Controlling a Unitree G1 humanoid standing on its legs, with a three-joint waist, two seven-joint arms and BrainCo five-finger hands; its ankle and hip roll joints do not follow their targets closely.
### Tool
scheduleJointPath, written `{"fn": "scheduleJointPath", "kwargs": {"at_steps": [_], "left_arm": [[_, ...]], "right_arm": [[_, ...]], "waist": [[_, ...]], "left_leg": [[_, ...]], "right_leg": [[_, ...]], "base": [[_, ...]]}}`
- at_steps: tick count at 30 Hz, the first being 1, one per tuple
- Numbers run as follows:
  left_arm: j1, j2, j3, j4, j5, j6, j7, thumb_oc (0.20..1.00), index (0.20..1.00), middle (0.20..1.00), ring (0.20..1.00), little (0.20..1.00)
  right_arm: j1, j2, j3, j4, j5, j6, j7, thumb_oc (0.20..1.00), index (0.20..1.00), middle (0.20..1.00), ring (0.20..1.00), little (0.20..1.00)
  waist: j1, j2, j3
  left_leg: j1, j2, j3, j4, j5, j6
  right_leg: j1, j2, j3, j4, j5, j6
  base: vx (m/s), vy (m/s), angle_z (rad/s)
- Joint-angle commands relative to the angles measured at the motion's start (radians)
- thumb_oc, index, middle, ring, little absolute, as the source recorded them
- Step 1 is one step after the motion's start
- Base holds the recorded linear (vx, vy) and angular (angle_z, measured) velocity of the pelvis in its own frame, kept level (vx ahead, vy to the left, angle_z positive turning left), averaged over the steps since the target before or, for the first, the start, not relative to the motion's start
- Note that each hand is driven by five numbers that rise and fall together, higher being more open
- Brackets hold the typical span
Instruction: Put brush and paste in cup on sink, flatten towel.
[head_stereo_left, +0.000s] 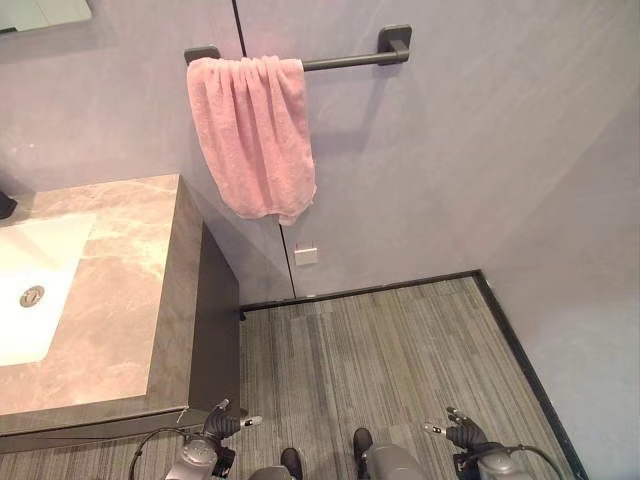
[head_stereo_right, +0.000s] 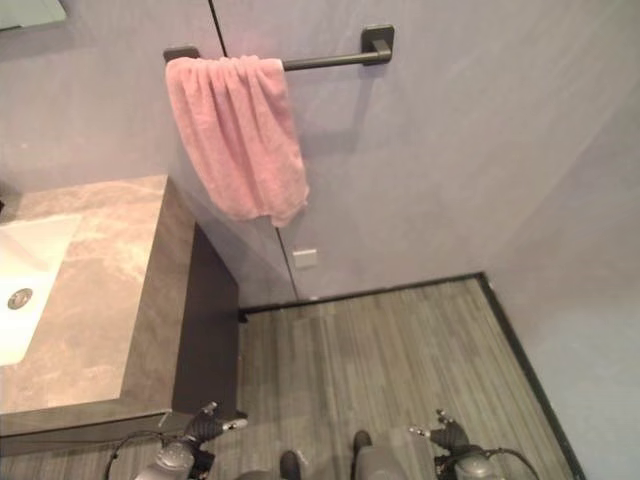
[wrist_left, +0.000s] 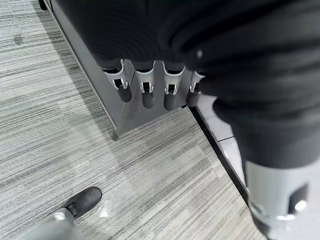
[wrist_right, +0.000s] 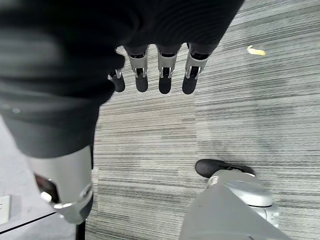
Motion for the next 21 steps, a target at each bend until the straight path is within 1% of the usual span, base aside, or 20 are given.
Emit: {"fn": "scheduleJointPath", "kwargs": {"at_steps": [1, 2, 3, 4, 5, 6, 7, 8, 9, 11, 13, 14, 15, 16, 17, 18, 19, 20, 21], "left_arm": [[-0.012, 0.043, 0.034, -0.045, 0.043, -0.024, 0.006, 1.0, 1.0, 1.0, 1.0, 1.0], [-0.009, 0.05, 0.041, -0.056, 0.037, -0.026, 0.006, 1.0, 1.0, 1.0, 1.0, 1.0], [-0.009, 0.052, 0.044, -0.059, 0.035, -0.027, 0.007, 1.0, 1.0, 1.0, 1.0, 1.0], [-0.009, 0.052, 0.044, -0.059, 0.035, -0.027, 0.007, 1.0, 1.0, 1.0, 1.0, 1.0], [-0.009, 0.054, 0.05, -0.058, 0.027, -0.032, 0.012, 1.0, 1.0, 1.0, 1.0, 1.0], [-0.007, 0.061, 0.06, -0.055, 0.029, -0.034, 0.02, 1.0, 1.0, 1.0, 1.0, 1.0], [-0.008, 0.055, 0.061, -0.057, 0.02, -0.033, 0.02, 1.0, 1.0, 1.0, 1.0, 1.0], [-0.015, 0.055, 0.057, -0.051, 0.019, -0.031, 0.02, 1.0, 1.0, 1.0, 1.0, 1.0], [-0.02, 0.051, 0.057, -0.041, 0.013, -0.032, 0.021, 1.0, 1.0, 1.0, 1.0, 1.0], [-0.025, 0.049, 0.06, -0.033, 0.004, -0.032, 0.021, 1.0, 1.0, 1.0, 1.0, 1.0], [-0.026, 0.047, 0.061, -0.031, 0.002, -0.032, 0.019, 1.0, 1.0, 1.0, 1.0, 1.0], [-0.026, 0.047, 0.061, -0.031, 0.002, -0.032, 0.019, 1.0, 1.0, 1.0, 1.0, 1.0], [-0.023, 0.048, 0.065, -0.034, 0.002, -0.03, 0.02, 1.0, 1.0, 1.0, 1.0, 1.0], [-0.022, 0.045, 0.072, -0.03, -0.003, -0.031, 0.022, 1.0, 1.0, 1.0, 1.0, 1.0], [-0.022, 0.045, 0.077, -0.028, -0.008, -0.033, 0.025, 1.0, 1.0, 1.0, 1.0, 1.0], [-0.029, 0.044, 0.079, -0.022, -0.014, -0.034, 0.029, 1.0, 1.0, 1.0, 1.0, 1.0], [-0.035, 0.04, 0.079, -0.024, -0.026, -0.037, 0.033, 1.0, 1.0, 1.0, 1.0, 1.0], [-0.038, 0.036, 0.077, -0.024, -0.031, -0.035, 0.04, 1.0, 1.0, 1.0, 1.0, 1.0], [-0.039, 0.031, 0.077, -0.026, -0.037, -0.036, 0.041, 1.0, 1.0, 1.0, 1.0, 1.0]], "right_arm": [[-0.017, -0.005, 0.034, -0.096, -0.029, -0.021, 0.01, 1.0, 1.0, 1.0, 1.0, 1.0], [-0.011, -0.012, 0.041, -0.136, -0.041, -0.024, 0.014, 1.0, 1.0, 1.0, 1.0, 1.0], [-0.012, -0.015, 0.044, -0.147, -0.046, -0.023, 0.014, 1.0, 1.0, 1.0, 1.0, 1.0], [-0.012, -0.015, 0.044, -0.147, -0.047, -0.023, 0.013, 1.0, 1.0, 1.0, 1.0, 1.0], [-0.014, -0.016, 0.047, -0.155, -0.051, -0.026, 0.017, 1.0, 1.0, 1.0, 1.0, 1.0], [-0.003, -0.023, 0.051, -0.184, -0.062, -0.026, 0.023, 1.0, 1.0, 1.0, 1.0, 1.0], [0.0, -0.02, 0.057, -0.174, -0.07, -0.028, 0.024, 1.0, 1.0, 1.0, 1.0, 1.0], [-0.001, -0.025, 0.062, -0.186, -0.069, -0.027, 0.024, 1.0, 1.0, 1.0, 1.0, 1.0], [0.001, -0.026, 0.066, -0.189, -0.072, -0.026, 0.027, 1.0, 1.0, 1.0, 1.0, 1.0], [0.011, -0.039, 0.066, -0.21, -0.072, -0.03, 0.028, 1.0, 1.0, 1.0, 1.0, 1.0], [0.025, -0.049, 0.063, -0.217, -0.076, -0.029, 0.027, 1.0, 1.0, 1.0, 1.0, 1.0], [0.025, -0.049, 0.063, -0.217, -0.076, -0.029, 0.027, 1.0, 1.0, 1.0, 1.0, 1.0], [0.036, -0.056, 0.058, -0.235, -0.079, -0.031, 0.025, 1.0, 1.0, 1.0, 1.0, 1.0], [0.049, -0.061, 0.05, -0.242, -0.077, -0.035, 0.021, 1.0, 1.0, 1.0, 1.0, 1.0], [0.059, -0.062, 0.044, -0.253, -0.077, -0.038, 0.019, 1.0, 1.0, 1.0, 1.0, 1.0], [0.065, -0.065, 0.039, -0.251, -0.075, -0.04, 0.016, 1.0, 1.0, 1.0, 1.0, 1.0], [0.071, -0.07, 0.034, -0.249, -0.072, -0.041, 0.014, 1.0, 1.0, 1.0, 1.0, 1.0], [0.073, -0.072, 0.034, -0.242, -0.074, -0.037, 0.011, 1.0, 1.0, 1.0, 1.0, 1.0], [0.074, -0.068, 0.035, -0.24, -0.077, -0.037, 0.011, 1.0, 1.0, 1.0, 1.0, 1.0]], "waist": [[-0.015, -0.032, 0.006], [-0.009, -0.036, 0.005], [-0.003, -0.035, 0.006], [-0.004, -0.034, 0.007], [0.004, -0.039, 0.007], [0.018, -0.059, 0.004], [0.024, -0.065, 0.001], [0.019, -0.07, 0.0], [0.022, -0.074, -0.011], [0.01, -0.074, -0.023], [-0.001, -0.07, -0.036], [-0.001, -0.069, -0.036], [-0.007, -0.066, -0.04], [-0.013, -0.065, -0.041], [-0.013, -0.067, -0.037], [-0.011, -0.073, -0.029], [-0.01, -0.079, -0.014], [-0.013, -0.076, -0.008], [-0.018, -0.069, -0.011]], "left_leg": [[-0.062, -0.056, -0.073, 0.128, -0.038, 0.033], [-0.06, -0.047, -0.071, 0.135, -0.05, 0.032], [-0.059, -0.034, -0.067, 0.137, -0.053, 0.026], [-0.058, -0.033, -0.068, 0.138, -0.055, 0.026], [-0.051, -0.02, -0.06, 0.141, -0.061, 0.017], [-0.038, -0.016, -0.049, 0.158, -0.069, 0.004], [-0.052, -0.003, -0.045, 0.191, -0.062, -0.004], [-0.06, 0.0, -0.055, 0.198, -0.062, -0.01], [-0.056, 0.005, -0.062, 0.189, -0.059, -0.019], [-0.036, 0.022, -0.081, 0.162, -0.049, -0.031], [-0.022, 0.031, -0.091, 0.144, -0.044, -0.037], [-0.021, 0.031, -0.092, 0.143, -0.044, -0.037], [-0.015, 0.039, -0.096, 0.142, -0.033, -0.045], [-0.028, 0.049, -0.102, 0.179, 0.003, -0.064], [-0.047, 0.053, -0.105, 0.223, 0.036, -0.076], [-0.075, 0.052, -0.104, 0.292, 0.077, -0.086], [-0.122, 0.037, -0.101, 0.383, 0.104, -0.09], [-0.152, 0.049, -0.075, 0.379, 0.11, -0.088], [-0.17, 0.072, -0.028, 0.305, 0.106, -0.083]], "right_leg": [[-0.048, 0.026, 0.109, 0.145, 0.096, 0.095], [-0.052, -0.017, 0.071, 0.101, 0.082, 0.077], [-0.054, -0.047, 0.037, 0.075, 0.077, 0.071], [-0.052, -0.047, 0.036, 0.075, 0.077, 0.071], [-0.061, -0.08, -0.014, 0.025, 0.088, 0.07], [-0.046, -0.109, -0.091, -0.04, 0.107, 0.073], [-0.03, -0.108, -0.104, -0.036, 0.096, 0.075], [-0.029, -0.085, -0.071, -0.031, 0.089, 0.072], [-0.019, -0.068, -0.074, -0.03, 0.074, 0.065], [-0.008, -0.045, -0.069, -0.024, 0.059, 0.054], [0.004, -0.033, -0.07, -0.028, 0.04, 0.042], [0.005, -0.033, -0.071, -0.028, 0.039, 0.042], [0.015, -0.021, -0.072, -0.03, 0.026, 0.032], [0.04, -0.005, -0.072, -0.053, 0.017, 0.014], [0.054, -0.001, -0.074, -0.065, 0.018, 0.005], [0.07, -0.002, -0.076, -0.082, 0.024, -0.005], [0.093, -0.009, -0.081, -0.104, 0.029, -0.016], [0.104, -0.015, -0.091, -0.114, 0.027, -0.018], [0.116, -0.018, -0.104, -0.128, 0.022, -0.013]], "base": [[0.05, -0.028, -0.02], [0.07, -0.069, 0.08], [0.06, -0.09, 0.07], [0.06, -0.101, -0.02], [0.14, -0.16, -0.04], [0.15, -0.232, -0.22], [0.13, -0.238, -0.3], [0.08, -0.228, -0.37], [0.11, -0.222, -0.2], [0.15, -0.21, 0.0], [0.11, -0.132, 0.14], [0.09, -0.124, 0.23], [0.12, -0.187, 0.21], [0.15, -0.24, 0.16], [0.13, -0.238, 0.18], [0.1, -0.206, 0.16], [0.1, -0.173, 0.15], [0.13, -0.095, 0.18], [0.1, -0.015, 0.29]]}}
